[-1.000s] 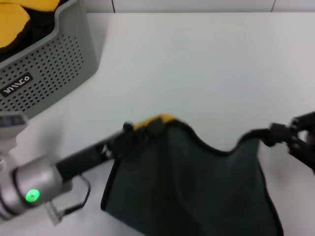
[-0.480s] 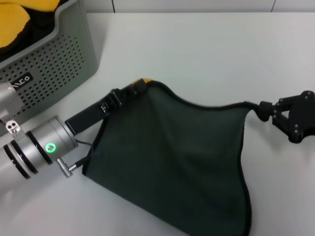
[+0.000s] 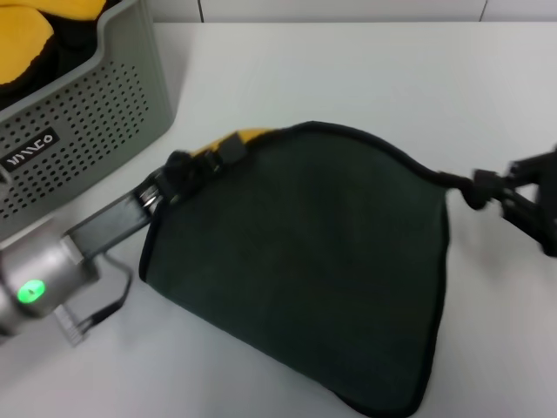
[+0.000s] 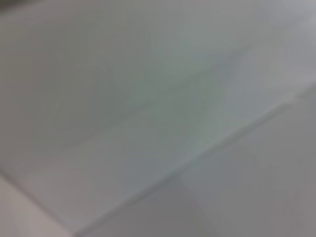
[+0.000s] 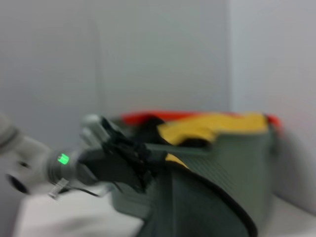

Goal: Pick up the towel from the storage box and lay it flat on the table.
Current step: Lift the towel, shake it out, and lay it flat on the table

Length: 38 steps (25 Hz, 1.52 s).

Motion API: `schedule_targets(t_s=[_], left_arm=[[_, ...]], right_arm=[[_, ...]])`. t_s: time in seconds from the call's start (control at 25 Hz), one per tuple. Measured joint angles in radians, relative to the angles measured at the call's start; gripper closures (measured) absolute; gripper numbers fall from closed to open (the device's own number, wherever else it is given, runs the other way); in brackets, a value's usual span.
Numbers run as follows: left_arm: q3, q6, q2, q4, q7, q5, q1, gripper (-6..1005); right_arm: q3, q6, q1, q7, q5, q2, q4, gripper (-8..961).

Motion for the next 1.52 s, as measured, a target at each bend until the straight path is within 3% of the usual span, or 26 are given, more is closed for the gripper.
schedule_targets(t_s=[0.16, 0.4, 0.52, 0.64, 0.76, 0.84, 0.92, 1.16, 1.32, 1.44, 1.52], left_arm=[[0.0, 0.203, 0.01, 0.047, 0.003, 0.052, 0.072, 989], [0.001, 0.312, -0.019, 0.128, 0.03, 0.103, 0.192, 989], [0.003, 0.323, -0.033, 0.165, 0.029, 0.098, 0.252, 989], [0.023, 0.324, -0.043, 0.235, 0.017, 0.068, 0.317, 989], [0.139, 0.325, -0.04, 0.279, 0.015, -0.017, 0.347, 989], [0.237, 0.325, -0.035, 0.306, 0.019, -0.086, 0.36, 989], [0.279, 0.325, -0.034, 0.324, 0.025, -0.116, 0.376, 989], [0.29, 0.326, -0.034, 0.392, 0.026, -0.147, 0.461, 990], [0.299, 0.327, -0.036, 0.423, 0.021, -0.164, 0.494, 990], [0.296, 0.325, -0.041, 0.39, 0.045, -0.178, 0.495, 990], [0.291, 0.322, -0.043, 0.293, 0.085, -0.224, 0.46, 990]], right_arm=[[0.084, -0.211, -0.039, 0.037, -0.003, -0.01, -0.096, 956], [0.216, -0.447, -0.107, 0.112, 0.025, -0.014, -0.239, 956], [0.178, -0.454, -0.167, 0.151, 0.113, -0.036, -0.313, 956], [0.078, -0.456, -0.201, 0.164, 0.222, -0.076, -0.344, 956], [-0.009, -0.457, -0.203, 0.181, 0.299, -0.111, -0.338, 956], [-0.024, -0.457, -0.201, 0.192, 0.308, -0.116, -0.335, 956], [-0.029, -0.457, -0.2, 0.196, 0.31, -0.117, -0.334, 956], [-0.069, -0.46, -0.203, 0.207, 0.332, -0.123, -0.34, 957], [-0.1, -0.462, -0.203, 0.21, 0.37, -0.144, -0.335, 957], [-0.087, -0.457, -0.193, 0.223, 0.363, -0.149, -0.3, 957], [-0.046, -0.455, -0.16, 0.222, 0.318, -0.143, -0.233, 957]])
